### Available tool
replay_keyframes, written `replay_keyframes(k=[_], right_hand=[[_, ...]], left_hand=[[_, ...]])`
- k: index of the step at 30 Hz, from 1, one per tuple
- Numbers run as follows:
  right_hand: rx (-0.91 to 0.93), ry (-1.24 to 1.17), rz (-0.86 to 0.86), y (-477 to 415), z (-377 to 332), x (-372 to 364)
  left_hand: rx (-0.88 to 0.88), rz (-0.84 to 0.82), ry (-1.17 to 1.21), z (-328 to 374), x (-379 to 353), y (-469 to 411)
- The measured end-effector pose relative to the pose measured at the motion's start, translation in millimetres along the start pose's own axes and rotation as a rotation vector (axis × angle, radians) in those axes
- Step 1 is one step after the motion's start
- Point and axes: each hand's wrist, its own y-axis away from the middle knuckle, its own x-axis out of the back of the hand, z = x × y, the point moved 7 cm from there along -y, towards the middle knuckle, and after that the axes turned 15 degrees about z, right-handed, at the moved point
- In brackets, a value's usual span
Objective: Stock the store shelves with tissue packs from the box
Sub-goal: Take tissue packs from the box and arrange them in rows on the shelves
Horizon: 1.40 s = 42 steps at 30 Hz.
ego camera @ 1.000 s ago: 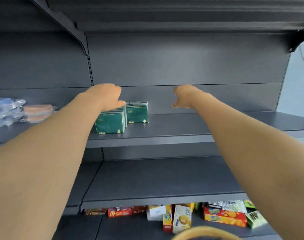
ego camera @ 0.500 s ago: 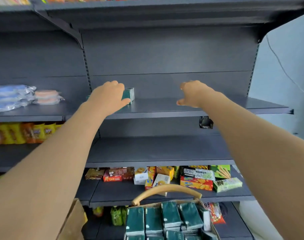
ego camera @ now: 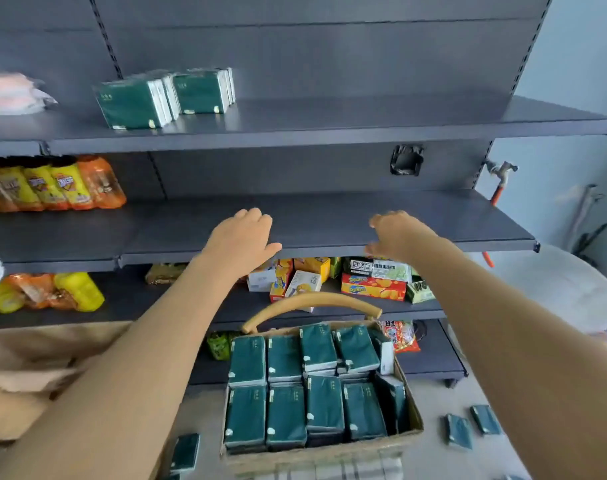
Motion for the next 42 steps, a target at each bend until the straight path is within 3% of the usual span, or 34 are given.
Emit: replay_keyframes(k=[7,12,18,24,34,42], right_hand=[[-0.023,0.043,-0.371,3.4,14.0,-179.1],[-0.136,-0.022,-0.569,32.1,23.0,-275.1],[-0.32,-0.074,-0.535,54.6,39.6,-337.3],[-0.592,-0.209,-0.529,70.2,46.8,-386.3],[-0.909,-0.428,-0.462,89.9,44.2,-406.1],[-1.075,-0.714,-0.366,117.5,47.9,-397.2]], left_hand=[[0.037,-0.339,0.122,0.4,-173.0,35.9],[0.086,-0.547,0.163,-1.9,-260.1,66.9],[0.116,-0.751,0.223,18.7,-340.2,102.1],[0.176,-0.777,0.29,40.8,-385.6,115.8],[0.552,-0.708,0.422,48.4,-413.4,104.3],[0.955,-0.828,0.539,68.6,-427.0,107.5]])
